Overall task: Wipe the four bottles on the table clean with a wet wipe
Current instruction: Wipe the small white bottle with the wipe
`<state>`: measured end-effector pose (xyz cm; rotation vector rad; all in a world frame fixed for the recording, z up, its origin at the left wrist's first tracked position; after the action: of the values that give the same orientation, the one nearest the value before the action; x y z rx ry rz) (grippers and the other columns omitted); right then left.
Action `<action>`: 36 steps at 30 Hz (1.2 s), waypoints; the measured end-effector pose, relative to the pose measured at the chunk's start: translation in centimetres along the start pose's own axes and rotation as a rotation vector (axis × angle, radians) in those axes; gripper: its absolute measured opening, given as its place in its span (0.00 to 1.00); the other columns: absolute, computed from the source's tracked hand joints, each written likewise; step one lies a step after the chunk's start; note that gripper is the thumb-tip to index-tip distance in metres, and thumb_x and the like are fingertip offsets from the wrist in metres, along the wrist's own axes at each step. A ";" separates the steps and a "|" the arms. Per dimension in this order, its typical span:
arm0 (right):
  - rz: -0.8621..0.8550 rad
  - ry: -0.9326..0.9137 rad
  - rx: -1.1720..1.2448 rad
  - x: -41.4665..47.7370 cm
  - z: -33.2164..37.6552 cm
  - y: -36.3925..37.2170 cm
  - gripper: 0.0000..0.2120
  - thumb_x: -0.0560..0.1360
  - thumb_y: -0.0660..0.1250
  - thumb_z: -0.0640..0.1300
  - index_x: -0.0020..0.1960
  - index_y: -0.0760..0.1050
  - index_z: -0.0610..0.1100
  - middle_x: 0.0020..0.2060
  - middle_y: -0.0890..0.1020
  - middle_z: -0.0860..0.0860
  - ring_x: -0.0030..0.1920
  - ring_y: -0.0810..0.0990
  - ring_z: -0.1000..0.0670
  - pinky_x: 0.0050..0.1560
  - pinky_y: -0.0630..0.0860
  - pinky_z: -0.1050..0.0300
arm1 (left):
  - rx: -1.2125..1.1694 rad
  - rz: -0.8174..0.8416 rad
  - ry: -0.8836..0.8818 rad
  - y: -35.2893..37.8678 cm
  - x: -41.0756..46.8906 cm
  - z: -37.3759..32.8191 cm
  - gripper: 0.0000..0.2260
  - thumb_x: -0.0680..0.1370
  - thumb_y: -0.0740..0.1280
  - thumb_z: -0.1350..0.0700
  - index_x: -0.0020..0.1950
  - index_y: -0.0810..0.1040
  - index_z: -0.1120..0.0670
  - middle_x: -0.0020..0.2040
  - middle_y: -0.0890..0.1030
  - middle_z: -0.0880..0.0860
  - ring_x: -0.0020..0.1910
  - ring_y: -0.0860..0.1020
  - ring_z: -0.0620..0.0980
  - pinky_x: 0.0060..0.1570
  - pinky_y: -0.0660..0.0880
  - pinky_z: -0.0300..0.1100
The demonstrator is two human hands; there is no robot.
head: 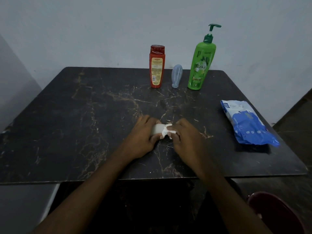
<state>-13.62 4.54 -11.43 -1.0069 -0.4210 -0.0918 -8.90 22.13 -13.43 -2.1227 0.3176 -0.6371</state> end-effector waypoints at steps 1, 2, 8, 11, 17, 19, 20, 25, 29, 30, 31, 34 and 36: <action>-0.019 0.019 0.002 0.5 -0.1 0.1 0.09 0.76 0.68 0.37 0.53 0.82 0.44 0.47 0.76 0.50 0.43 0.76 0.51 0.42 0.69 0.61 | 0.004 -0.003 0.007 0.0 -0.1 -0.1 0.17 0.78 0.71 0.50 0.64 0.74 0.53 0.58 0.72 0.48 0.57 0.67 0.45 0.55 0.63 0.36; -0.020 0.046 0.000 1.2 0.0 -0.1 0.08 0.76 0.68 0.36 0.53 0.82 0.43 0.47 0.76 0.49 0.44 0.77 0.50 0.43 0.68 0.61 | 0.011 -0.008 0.017 0.0 -0.1 -0.1 0.17 0.78 0.71 0.49 0.64 0.74 0.54 0.57 0.72 0.48 0.56 0.66 0.44 0.53 0.62 0.35; 0.226 0.177 -0.063 5.3 0.3 -1.4 0.10 0.75 0.68 0.40 0.55 0.81 0.40 0.49 0.78 0.45 0.50 0.77 0.49 0.38 0.64 0.63 | 0.066 -0.039 0.050 0.1 -0.3 -0.4 0.16 0.78 0.72 0.50 0.60 0.74 0.56 0.55 0.71 0.49 0.53 0.66 0.45 0.51 0.64 0.38; 0.148 0.158 -0.060 4.4 0.7 -1.2 0.08 0.75 0.68 0.39 0.54 0.80 0.40 0.49 0.76 0.47 0.48 0.74 0.51 0.43 0.63 0.62 | 0.060 -0.043 0.053 0.1 -0.4 -0.6 0.15 0.78 0.71 0.49 0.59 0.74 0.55 0.55 0.71 0.48 0.53 0.67 0.45 0.52 0.65 0.39; -0.160 0.116 0.052 -0.6 0.2 1.0 0.04 0.75 0.68 0.39 0.48 0.81 0.45 0.44 0.74 0.53 0.40 0.76 0.51 0.39 0.76 0.50 | -0.004 -0.029 0.029 -0.1 -0.6 -0.8 0.14 0.78 0.71 0.50 0.60 0.73 0.51 0.55 0.76 0.47 0.53 0.72 0.46 0.52 0.72 0.44; -0.172 0.115 0.050 -0.6 0.0 1.0 0.06 0.75 0.68 0.39 0.48 0.82 0.47 0.43 0.74 0.54 0.39 0.75 0.52 0.38 0.75 0.53 | -0.005 -0.027 0.038 -0.2 -0.6 -1.0 0.12 0.79 0.71 0.50 0.58 0.72 0.51 0.54 0.77 0.48 0.52 0.73 0.46 0.50 0.73 0.44; -0.164 0.121 0.029 -0.2 0.0 0.8 0.06 0.74 0.69 0.39 0.47 0.82 0.47 0.42 0.73 0.54 0.39 0.75 0.52 0.38 0.74 0.54 | 0.002 -0.023 0.045 -0.2 -0.7 -1.2 0.12 0.79 0.71 0.51 0.57 0.72 0.51 0.53 0.77 0.48 0.51 0.74 0.46 0.49 0.72 0.44; 0.121 0.175 -0.006 3.4 -0.9 -0.3 0.07 0.77 0.68 0.43 0.54 0.82 0.44 0.49 0.75 0.47 0.49 0.77 0.48 0.45 0.67 0.59 | 0.017 -0.007 0.120 -0.4 -0.9 -1.5 0.10 0.78 0.70 0.55 0.55 0.70 0.49 0.50 0.76 0.43 0.47 0.72 0.42 0.46 0.67 0.38; 0.013 0.169 0.011 2.0 -0.6 -0.3 0.04 0.77 0.68 0.43 0.51 0.79 0.45 0.45 0.73 0.52 0.44 0.76 0.50 0.42 0.68 0.58 | 0.062 -0.003 0.136 -0.3 -0.8 -1.6 0.10 0.78 0.69 0.54 0.53 0.68 0.48 0.48 0.76 0.44 0.46 0.72 0.44 0.45 0.69 0.42; -0.058 0.128 0.009 1.0 -0.3 -0.1 0.03 0.76 0.68 0.41 0.49 0.79 0.45 0.43 0.72 0.53 0.42 0.76 0.50 0.40 0.70 0.56 | 0.084 -0.005 0.138 -0.2 -0.8 -1.6 0.11 0.78 0.69 0.54 0.53 0.68 0.48 0.47 0.75 0.44 0.45 0.71 0.45 0.45 0.69 0.43; -0.106 0.089 0.005 0.0 -0.1 0.2 0.03 0.76 0.68 0.40 0.48 0.80 0.45 0.43 0.71 0.54 0.39 0.76 0.50 0.38 0.72 0.55 | 0.099 -0.006 0.134 -0.2 -0.8 -1.6 0.11 0.77 0.69 0.54 0.54 0.67 0.48 0.47 0.73 0.44 0.45 0.71 0.45 0.45 0.69 0.43; -0.189 0.064 0.039 -1.8 -0.3 1.0 0.06 0.75 0.68 0.39 0.49 0.81 0.48 0.42 0.73 0.55 0.37 0.74 0.55 0.37 0.73 0.58 | 0.097 -0.004 0.121 -0.1 -0.8 -1.5 0.12 0.76 0.69 0.53 0.56 0.69 0.48 0.47 0.71 0.43 0.47 0.70 0.45 0.47 0.69 0.43; -0.210 0.096 0.066 -2.0 -0.5 1.2 0.08 0.75 0.69 0.39 0.51 0.82 0.48 0.43 0.75 0.55 0.38 0.74 0.56 0.39 0.73 0.60 | 0.088 0.006 0.131 0.0 -0.8 -1.4 0.13 0.75 0.69 0.52 0.58 0.71 0.50 0.50 0.72 0.44 0.50 0.71 0.46 0.50 0.70 0.44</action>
<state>-15.03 4.52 -13.39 -0.8878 -0.4383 -0.3124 -10.35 21.52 -12.99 -1.9999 0.3619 -0.7746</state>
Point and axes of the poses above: each hand's wrist, its own x-axis towards the middle knuckle, its own y-axis out of the palm, z = x × y, the point moved 1 cm from there along x, towards the middle knuckle
